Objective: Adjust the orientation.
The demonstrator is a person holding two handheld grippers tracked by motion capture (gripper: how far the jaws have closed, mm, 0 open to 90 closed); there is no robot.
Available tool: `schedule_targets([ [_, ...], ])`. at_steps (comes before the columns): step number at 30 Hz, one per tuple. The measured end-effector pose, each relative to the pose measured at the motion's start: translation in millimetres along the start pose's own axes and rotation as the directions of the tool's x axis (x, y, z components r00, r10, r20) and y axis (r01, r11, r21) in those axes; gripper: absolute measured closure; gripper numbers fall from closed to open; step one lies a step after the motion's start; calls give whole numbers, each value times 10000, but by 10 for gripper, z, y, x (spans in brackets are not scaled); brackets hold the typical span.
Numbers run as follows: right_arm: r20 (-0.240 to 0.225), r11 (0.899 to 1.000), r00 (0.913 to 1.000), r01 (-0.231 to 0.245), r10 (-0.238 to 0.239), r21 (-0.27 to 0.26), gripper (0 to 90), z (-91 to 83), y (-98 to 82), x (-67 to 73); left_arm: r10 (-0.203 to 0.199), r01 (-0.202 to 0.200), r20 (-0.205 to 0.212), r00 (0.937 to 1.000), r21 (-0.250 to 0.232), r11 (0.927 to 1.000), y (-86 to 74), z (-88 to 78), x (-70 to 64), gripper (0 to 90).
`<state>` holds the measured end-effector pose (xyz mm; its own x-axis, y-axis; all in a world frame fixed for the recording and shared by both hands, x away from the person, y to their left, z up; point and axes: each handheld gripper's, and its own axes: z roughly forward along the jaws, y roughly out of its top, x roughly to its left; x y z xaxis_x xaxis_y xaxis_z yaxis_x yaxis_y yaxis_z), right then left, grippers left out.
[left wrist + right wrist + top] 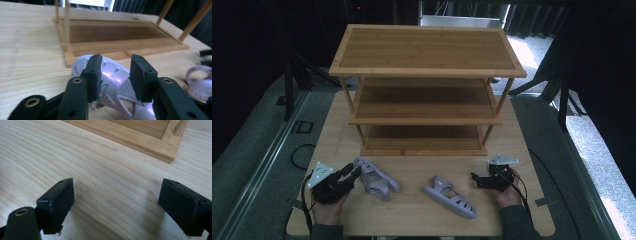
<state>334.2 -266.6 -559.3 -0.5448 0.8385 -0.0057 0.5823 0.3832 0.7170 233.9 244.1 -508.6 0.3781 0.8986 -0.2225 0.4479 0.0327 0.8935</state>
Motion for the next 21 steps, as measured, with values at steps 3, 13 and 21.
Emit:
schedule_targets([
  [3,0,10000,10000,0,0,0,127,0,0,0,623,-645,352,9974,631,9959,1,83,-91,727],
  [13,-1,10000,10000,2,-2,0,127,0,0,0,1252,-1301,415,9913,1516,9798,48,332,-175,784],
  [21,0,10000,10000,-14,14,7,128,-1,0,2,721,-858,890,9934,1613,9832,167,583,-137,765],
])
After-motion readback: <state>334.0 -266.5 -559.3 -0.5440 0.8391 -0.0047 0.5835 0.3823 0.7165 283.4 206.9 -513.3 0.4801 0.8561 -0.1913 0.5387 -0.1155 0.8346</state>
